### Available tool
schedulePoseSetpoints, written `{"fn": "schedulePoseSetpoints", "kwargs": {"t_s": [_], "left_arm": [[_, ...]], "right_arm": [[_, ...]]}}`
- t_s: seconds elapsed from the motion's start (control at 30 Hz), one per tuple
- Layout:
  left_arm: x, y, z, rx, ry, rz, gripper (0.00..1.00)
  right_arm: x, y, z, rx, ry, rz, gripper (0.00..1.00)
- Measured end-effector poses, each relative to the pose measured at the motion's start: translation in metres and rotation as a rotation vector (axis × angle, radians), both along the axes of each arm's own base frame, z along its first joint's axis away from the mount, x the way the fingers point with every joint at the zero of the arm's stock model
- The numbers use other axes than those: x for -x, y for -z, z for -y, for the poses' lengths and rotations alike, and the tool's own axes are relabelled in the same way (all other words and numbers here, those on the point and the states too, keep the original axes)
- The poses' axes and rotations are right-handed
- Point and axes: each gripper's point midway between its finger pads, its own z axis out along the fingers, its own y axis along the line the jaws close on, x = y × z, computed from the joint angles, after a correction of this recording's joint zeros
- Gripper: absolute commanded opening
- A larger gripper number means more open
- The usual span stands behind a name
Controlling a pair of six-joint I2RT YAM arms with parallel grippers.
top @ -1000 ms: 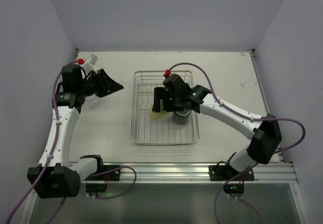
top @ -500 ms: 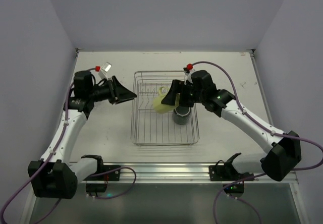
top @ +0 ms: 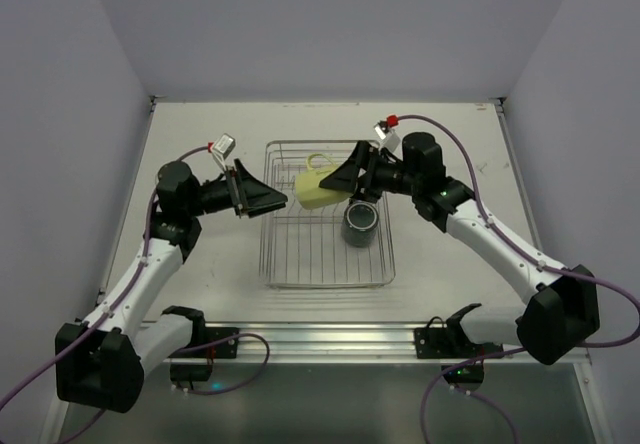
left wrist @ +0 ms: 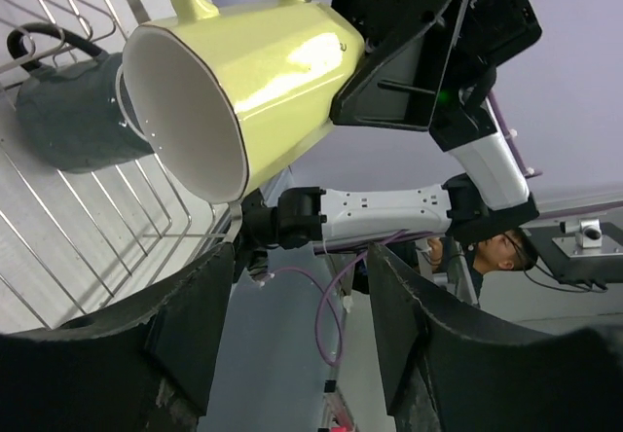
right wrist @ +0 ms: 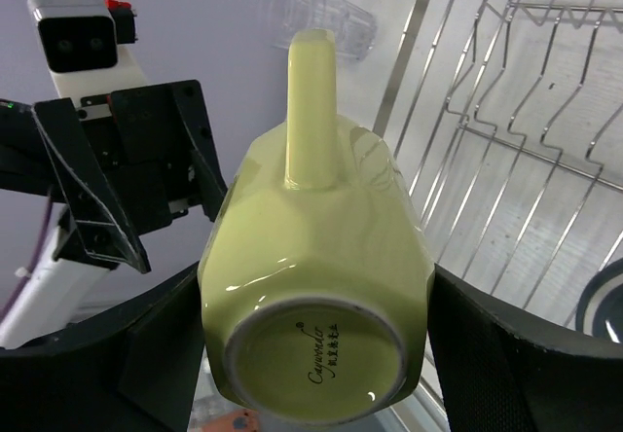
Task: Unload the cups from the dish rack
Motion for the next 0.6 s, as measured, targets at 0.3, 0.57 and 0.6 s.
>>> {"fn": "schedulePoseSetpoints", "kwargs": {"t_s": [0.3, 0.57, 0.6], "left_arm": [[0.0, -0.005, 0.002, -0.007, -0.004, 0.074, 0.7], [-0.004, -0.002, 0.011, -0.034, -0.03, 0.142, 0.71], [-0.003, -0.003, 0.013, -0.036, -0.032, 0.153, 0.71]], "right_arm": [[0.002, -0.008, 0.003, -0.118, -0.013, -0.103, 0.0], [0.007, 0.0, 0.002, -0.161, -0.012, -0.192, 0.0], [0.007, -0.001, 0.002, -0.167, -0.016, -0.196, 0.0]]}}
